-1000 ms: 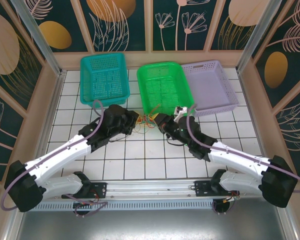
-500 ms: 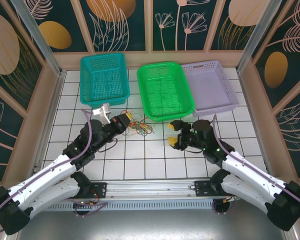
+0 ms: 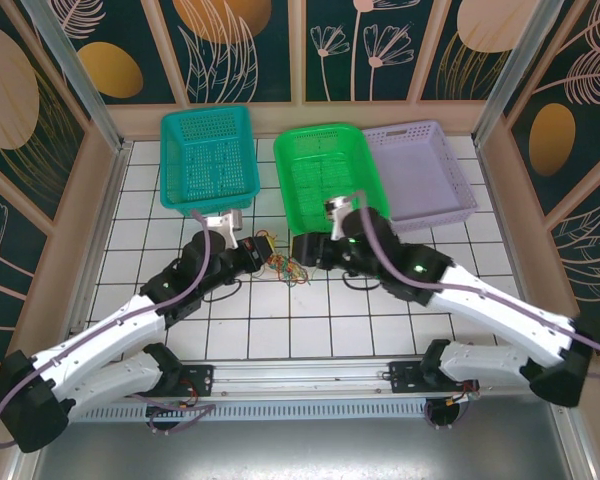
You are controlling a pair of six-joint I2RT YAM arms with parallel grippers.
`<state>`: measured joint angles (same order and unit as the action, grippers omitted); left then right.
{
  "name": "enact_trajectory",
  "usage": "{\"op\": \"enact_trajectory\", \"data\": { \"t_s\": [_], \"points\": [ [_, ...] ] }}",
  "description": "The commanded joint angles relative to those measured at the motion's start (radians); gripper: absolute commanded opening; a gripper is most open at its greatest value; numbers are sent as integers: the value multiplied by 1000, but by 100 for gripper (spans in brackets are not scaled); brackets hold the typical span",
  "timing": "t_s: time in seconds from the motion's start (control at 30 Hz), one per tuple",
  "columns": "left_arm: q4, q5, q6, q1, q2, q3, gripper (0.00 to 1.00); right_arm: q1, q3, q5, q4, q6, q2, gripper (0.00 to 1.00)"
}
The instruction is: Untangle the cables
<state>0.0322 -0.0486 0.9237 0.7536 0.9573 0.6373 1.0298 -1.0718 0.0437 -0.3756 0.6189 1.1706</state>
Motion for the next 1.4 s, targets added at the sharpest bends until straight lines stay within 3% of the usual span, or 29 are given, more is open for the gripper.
{"op": "enact_trajectory", "data": {
  "t_s": [0.0,0.23,0.37,0.43,0.53,0.63,0.83,1.03,1.2,1.37],
  "points": [
    [-14,-23,-23,3,12,57,0,31,-42,80,-57,-119,71,58],
    [-24,-25,-20,3,33,78,0,33,-42,36,-31,2,164,58],
    [-9,-30,-6,2,41,78,0,28,-17,-13,15,78,193,50],
    [-5,-26,-3,3,37,81,0,13,9,-45,45,106,196,43],
    [-28,-5,-9,2,23,89,0,-28,46,-75,69,157,169,18],
    [-79,28,-30,1,-10,90,0,-104,96,-79,50,222,106,0],
    [-227,144,-69,2,-87,71,0,-305,272,-230,115,357,-85,0],
    [-221,161,-47,3,-111,34,0,-369,314,-288,136,473,-146,0],
    [-273,238,-47,3,-108,33,0,-381,284,-195,-1,540,-176,0],
    [-457,414,8,3,-98,45,0,-428,271,-44,-209,544,-272,0]
  ]
}}
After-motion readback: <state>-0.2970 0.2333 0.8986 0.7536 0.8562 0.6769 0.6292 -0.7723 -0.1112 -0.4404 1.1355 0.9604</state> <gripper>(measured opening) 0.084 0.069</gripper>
